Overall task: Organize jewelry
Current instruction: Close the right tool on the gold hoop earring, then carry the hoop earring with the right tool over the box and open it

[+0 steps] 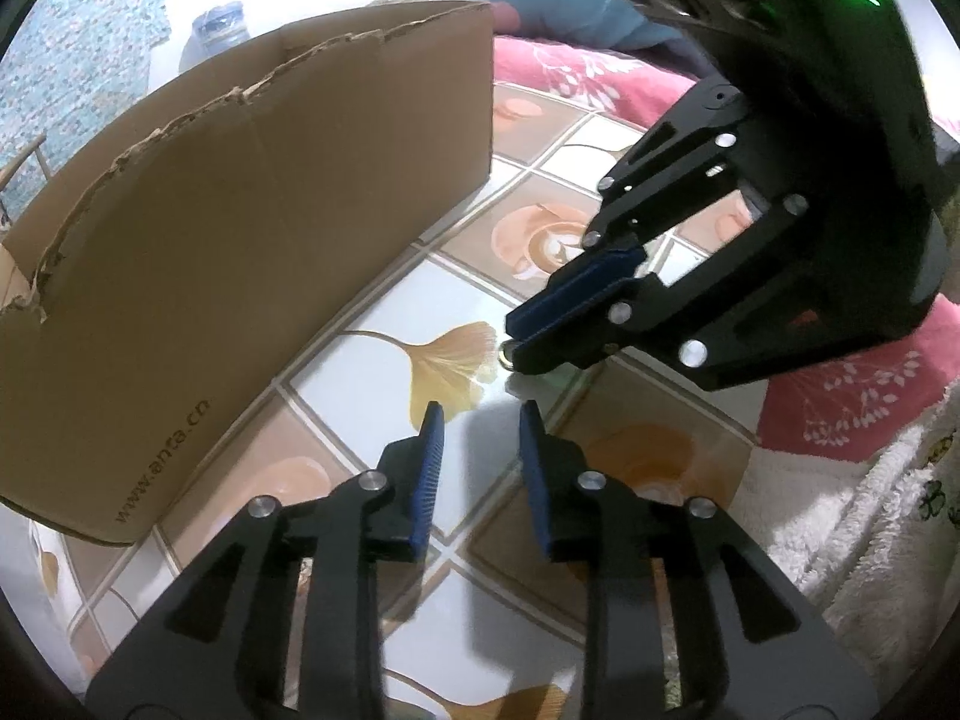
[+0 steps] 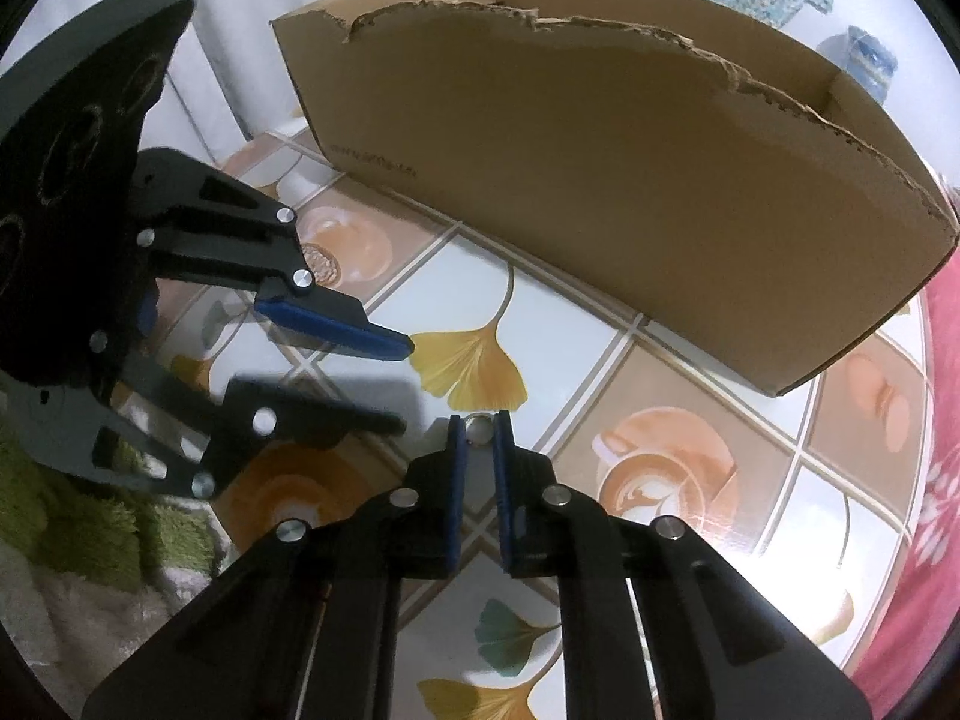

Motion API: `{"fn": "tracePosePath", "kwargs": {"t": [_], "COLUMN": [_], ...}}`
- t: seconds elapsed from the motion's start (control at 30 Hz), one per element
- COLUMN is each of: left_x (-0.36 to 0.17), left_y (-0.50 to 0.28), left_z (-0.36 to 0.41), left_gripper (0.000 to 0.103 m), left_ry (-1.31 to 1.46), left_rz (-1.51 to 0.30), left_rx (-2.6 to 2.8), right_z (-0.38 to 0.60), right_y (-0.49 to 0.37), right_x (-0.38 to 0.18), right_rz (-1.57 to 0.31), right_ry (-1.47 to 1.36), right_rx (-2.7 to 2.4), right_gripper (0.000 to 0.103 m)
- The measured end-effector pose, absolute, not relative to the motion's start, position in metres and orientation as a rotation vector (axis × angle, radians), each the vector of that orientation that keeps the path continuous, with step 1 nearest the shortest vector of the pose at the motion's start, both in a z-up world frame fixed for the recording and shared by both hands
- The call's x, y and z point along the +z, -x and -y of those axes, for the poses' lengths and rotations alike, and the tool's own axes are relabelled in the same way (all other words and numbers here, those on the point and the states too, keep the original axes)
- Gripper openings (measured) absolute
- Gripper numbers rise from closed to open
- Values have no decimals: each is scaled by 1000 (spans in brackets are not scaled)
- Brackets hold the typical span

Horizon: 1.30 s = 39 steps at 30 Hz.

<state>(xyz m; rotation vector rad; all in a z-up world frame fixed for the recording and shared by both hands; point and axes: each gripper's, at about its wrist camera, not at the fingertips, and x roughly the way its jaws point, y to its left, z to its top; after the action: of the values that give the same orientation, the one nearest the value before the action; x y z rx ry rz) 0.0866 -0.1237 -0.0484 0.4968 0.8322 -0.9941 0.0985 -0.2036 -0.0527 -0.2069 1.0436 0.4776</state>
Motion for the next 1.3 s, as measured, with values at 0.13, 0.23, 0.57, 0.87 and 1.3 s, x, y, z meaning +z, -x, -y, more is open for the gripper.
{"fn": "tracePosePath", "kwargs": {"t": [0.13, 0.23, 0.57, 0.87, 1.3], "left_x": [-49, -49, -40, 19, 41], "left_y": [-83, -81, -82, -79, -80], "left_z": [129, 135, 139, 121, 89], "left_gripper": [25, 25, 25, 25, 54], "left_ry": [-508, -529, -529, -446, -342], "left_rz": [-822, -799, -745, -641, -608], "left_rx": [-1016, -1020, -1015, -959, -819], "right_z": [214, 221, 232, 224, 216], "right_y": [-103, -105, -101, -84, -187], "right_x": [-51, -49, -30, 35, 80], "right_rz": [-1055, -1056, -1034, -882, -911], "right_ry": [135, 76, -5, 12, 48], "right_rx": [482, 491, 510, 540, 550], "right_gripper": [9, 9, 9, 9, 9]}}
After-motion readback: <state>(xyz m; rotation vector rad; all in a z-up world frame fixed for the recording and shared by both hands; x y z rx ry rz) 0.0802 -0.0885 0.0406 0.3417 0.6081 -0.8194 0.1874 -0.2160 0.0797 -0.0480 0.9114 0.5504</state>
